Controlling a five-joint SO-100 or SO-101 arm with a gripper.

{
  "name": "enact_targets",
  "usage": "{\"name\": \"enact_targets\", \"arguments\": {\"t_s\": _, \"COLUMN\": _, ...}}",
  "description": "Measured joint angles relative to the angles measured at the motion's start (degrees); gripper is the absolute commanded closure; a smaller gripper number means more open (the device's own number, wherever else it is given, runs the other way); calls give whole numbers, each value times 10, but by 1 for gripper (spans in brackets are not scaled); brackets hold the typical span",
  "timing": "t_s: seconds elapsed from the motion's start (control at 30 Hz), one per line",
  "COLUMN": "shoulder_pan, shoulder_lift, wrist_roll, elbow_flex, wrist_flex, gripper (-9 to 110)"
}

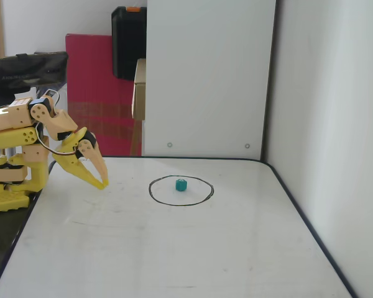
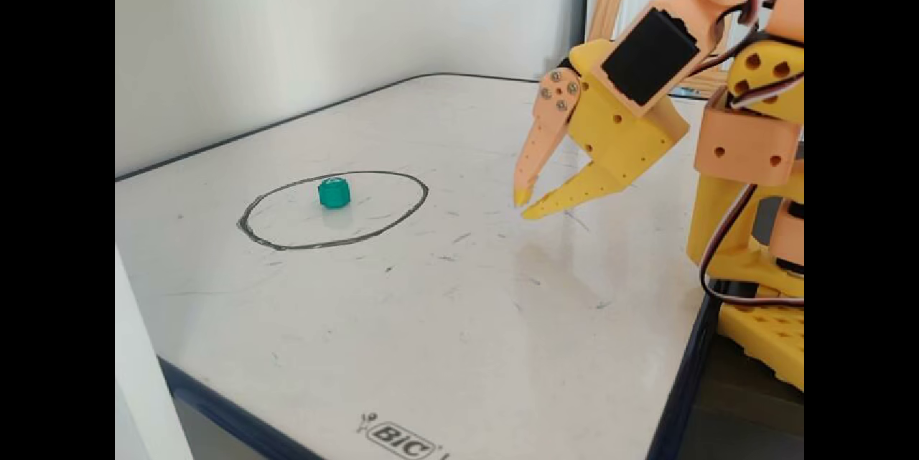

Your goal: Grasp a green cube and put it in the black circle

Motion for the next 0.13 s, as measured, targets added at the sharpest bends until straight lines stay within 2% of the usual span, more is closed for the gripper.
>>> {"name": "enact_targets", "arguments": {"t_s": 0.13, "shoulder_pan": -11, "shoulder_lift": 0, "wrist_roll": 0, "elbow_flex": 0, "wrist_flex": -1, "gripper": 101}}
